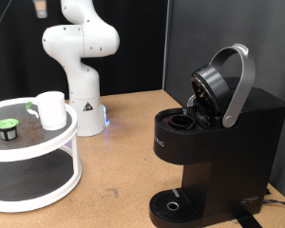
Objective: Make a cup of coffee with the keurig machine
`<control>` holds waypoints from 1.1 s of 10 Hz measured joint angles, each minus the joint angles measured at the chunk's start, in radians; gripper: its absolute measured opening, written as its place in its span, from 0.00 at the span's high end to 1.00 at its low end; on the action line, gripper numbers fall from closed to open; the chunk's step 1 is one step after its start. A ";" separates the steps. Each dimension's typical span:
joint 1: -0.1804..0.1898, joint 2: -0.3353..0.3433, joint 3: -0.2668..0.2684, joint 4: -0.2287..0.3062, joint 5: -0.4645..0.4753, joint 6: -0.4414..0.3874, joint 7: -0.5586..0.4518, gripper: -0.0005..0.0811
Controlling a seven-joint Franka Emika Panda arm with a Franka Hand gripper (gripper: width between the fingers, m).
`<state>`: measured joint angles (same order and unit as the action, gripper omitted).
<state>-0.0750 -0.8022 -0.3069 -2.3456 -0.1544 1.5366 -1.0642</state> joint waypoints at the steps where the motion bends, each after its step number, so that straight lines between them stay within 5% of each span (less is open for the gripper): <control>1: -0.007 0.001 -0.031 0.008 -0.016 0.000 -0.030 0.01; 4: -0.015 0.004 -0.118 0.045 -0.066 -0.012 -0.133 0.01; 7: -0.012 0.013 -0.129 0.056 -0.065 -0.022 -0.161 0.01; 11: 0.076 0.028 -0.153 0.055 -0.149 0.002 -0.512 0.01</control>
<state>0.0006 -0.7738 -0.4603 -2.2908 -0.3038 1.5387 -1.5758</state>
